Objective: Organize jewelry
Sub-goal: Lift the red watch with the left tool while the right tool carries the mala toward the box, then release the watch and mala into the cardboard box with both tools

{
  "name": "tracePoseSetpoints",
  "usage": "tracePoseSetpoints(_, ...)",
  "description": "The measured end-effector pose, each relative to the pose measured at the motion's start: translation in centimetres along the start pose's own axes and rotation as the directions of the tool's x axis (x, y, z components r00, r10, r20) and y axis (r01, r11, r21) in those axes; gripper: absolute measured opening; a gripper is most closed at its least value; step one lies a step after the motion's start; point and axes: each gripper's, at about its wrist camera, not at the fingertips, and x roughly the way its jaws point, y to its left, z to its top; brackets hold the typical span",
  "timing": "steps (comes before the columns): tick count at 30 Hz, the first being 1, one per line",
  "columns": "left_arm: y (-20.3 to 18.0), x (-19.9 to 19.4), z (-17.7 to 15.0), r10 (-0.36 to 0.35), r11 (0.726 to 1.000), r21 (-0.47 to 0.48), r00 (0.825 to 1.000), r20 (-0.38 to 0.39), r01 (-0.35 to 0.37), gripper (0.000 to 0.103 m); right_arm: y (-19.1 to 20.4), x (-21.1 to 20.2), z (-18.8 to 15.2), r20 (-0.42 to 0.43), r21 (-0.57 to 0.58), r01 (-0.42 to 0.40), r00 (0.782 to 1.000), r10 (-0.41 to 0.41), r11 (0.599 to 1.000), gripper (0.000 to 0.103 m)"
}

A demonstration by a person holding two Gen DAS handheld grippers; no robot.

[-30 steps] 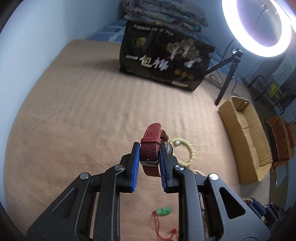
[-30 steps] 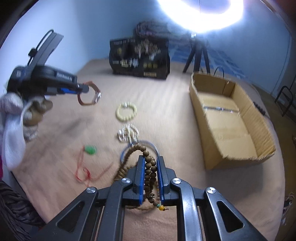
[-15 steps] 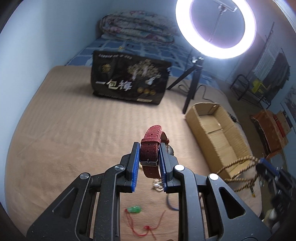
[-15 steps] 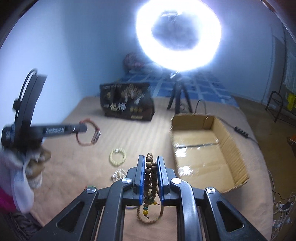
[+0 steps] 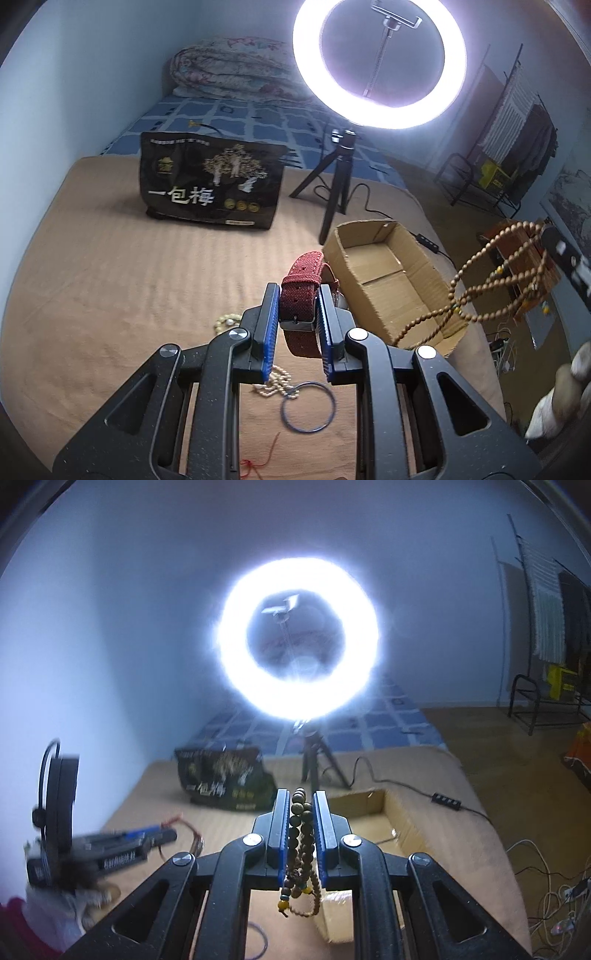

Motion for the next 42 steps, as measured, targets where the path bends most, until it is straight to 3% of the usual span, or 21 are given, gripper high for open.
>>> tracePoseSetpoints(10,-3.6,2.1,0.4,-0.050,0.998,0.037,0.999,-0.018,0.051,0.018,-4.9,1.3,0.5,-0.013,0.064,0.081,0.997,-0.080,0.995,0.010)
tracePoseSetpoints(22,-8.4,7.9,0.9,-0.103,0.989,0.097,0.993,-0.062,0.109,0.018,-9.8,5.4,-2.8,-0.186,0.101,0.149,0.974,-0.129,0.984,0.010)
tracePoseSetpoints(36,-10.5,13.3,0.9,-0.159,0.980,0.095,0.978,-0.134,0.172,0.019,-11.6,8.8,-6.2,-0.342,0.101,0.177,0.930,-0.133,0.979,0.011)
tracePoseSetpoints(38,-10.5,13.6,1.0,-0.165,0.980,0.091,0.977,-0.137,0.178,0.025,-11.8,8.8,-6.3,-0.353,0.099,0.175,0.927,-0.130,0.980,0.012)
tracePoseSetpoints(39,-10.6,13.5,1.1,-0.165,0.980,0.093,0.977,-0.134,0.178,0.030,-11.8,8.9,-6.4,-0.357,0.095,0.173,0.925,-0.129,0.980,0.022)
tracePoseSetpoints(40,-10.6,13.4,1.1,-0.162,0.980,0.095,0.978,-0.130,0.175,0.039,-11.8,8.9,-6.4,-0.360,0.088,0.179,0.923,-0.136,0.980,0.038)
tracePoseSetpoints(42,-10.5,13.2,1.2,-0.159,0.981,0.095,0.980,-0.122,0.172,0.040,-11.6,8.9,-6.4,-0.362,0.069,0.197,0.918,-0.159,0.978,0.058)
